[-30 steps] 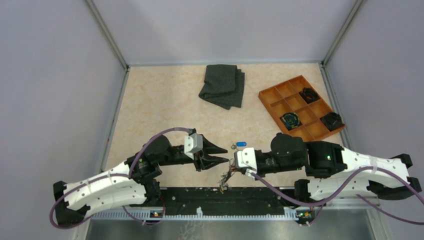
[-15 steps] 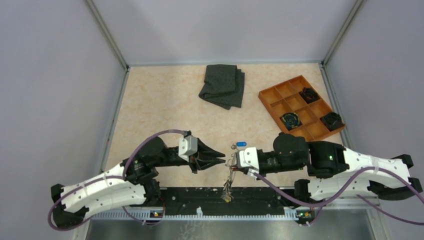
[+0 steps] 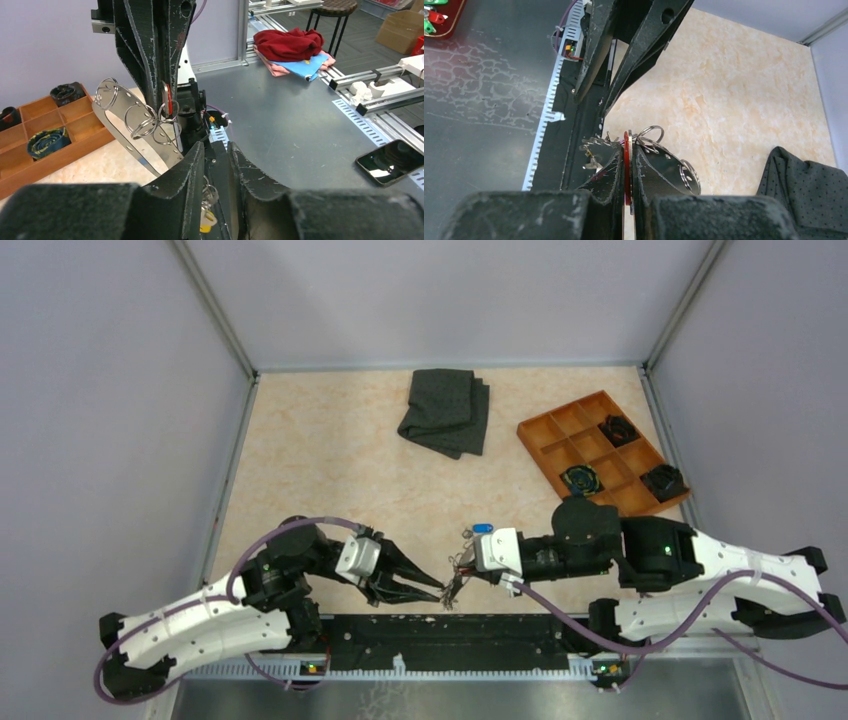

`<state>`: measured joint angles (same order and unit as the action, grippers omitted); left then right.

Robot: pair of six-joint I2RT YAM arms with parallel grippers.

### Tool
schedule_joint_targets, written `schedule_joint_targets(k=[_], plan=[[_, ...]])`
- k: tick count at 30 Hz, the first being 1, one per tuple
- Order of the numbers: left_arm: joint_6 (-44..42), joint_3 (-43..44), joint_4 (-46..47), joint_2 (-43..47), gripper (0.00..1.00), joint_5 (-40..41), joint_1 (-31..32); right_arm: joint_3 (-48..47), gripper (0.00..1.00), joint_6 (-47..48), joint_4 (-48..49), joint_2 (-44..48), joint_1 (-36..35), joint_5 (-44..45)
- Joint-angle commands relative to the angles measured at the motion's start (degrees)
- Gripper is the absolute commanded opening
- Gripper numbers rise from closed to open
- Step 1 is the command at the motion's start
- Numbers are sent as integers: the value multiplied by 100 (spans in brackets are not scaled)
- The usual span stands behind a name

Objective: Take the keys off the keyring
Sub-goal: Remove the key from the keyring.

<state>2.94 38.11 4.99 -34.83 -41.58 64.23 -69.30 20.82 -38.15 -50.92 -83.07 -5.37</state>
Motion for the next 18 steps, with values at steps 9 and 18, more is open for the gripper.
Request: schedule_joint_targets(k=[9,18], plan=[[-70,-209,1168,-314,36,188,2,-529,0,154,264,-147,27,-297],[-226,-339,1289,-37,40,594,2,-570,0,181,241,-168,26,-418]])
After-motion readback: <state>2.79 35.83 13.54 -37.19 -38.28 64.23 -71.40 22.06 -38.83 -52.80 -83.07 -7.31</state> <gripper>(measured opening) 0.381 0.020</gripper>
